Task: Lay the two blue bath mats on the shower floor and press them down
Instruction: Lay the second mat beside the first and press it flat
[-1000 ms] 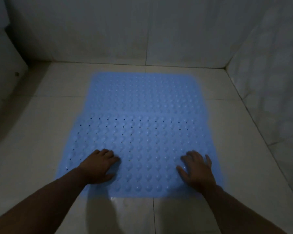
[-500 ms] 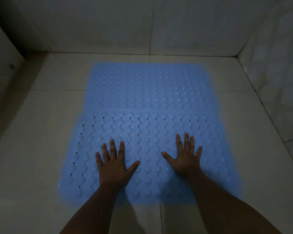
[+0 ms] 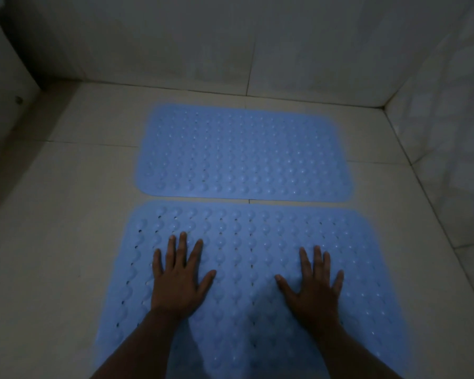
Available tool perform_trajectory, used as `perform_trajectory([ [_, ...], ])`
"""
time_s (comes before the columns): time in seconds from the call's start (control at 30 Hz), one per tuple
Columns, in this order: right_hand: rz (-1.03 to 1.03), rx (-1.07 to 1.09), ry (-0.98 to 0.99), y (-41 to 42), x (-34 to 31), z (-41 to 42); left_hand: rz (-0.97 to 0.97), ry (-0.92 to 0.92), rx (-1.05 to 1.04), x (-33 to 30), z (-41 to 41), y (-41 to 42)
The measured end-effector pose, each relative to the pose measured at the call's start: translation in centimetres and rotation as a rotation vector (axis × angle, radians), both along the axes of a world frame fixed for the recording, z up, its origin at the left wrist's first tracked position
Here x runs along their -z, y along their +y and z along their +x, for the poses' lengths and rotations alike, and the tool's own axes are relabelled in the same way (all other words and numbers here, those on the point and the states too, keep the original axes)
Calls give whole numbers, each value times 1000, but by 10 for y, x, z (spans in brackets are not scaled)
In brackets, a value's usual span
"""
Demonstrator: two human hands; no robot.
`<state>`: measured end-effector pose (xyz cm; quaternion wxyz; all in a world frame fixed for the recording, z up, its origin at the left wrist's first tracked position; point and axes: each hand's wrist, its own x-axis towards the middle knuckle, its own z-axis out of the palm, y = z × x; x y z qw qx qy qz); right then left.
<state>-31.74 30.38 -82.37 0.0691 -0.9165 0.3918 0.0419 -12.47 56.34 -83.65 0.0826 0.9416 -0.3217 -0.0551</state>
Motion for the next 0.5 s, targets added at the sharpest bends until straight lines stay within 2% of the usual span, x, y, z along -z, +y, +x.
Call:
perform_trajectory([
  [0.5,-58,-30,-10,-3,4,14,78,20,-36,-1,15,0],
])
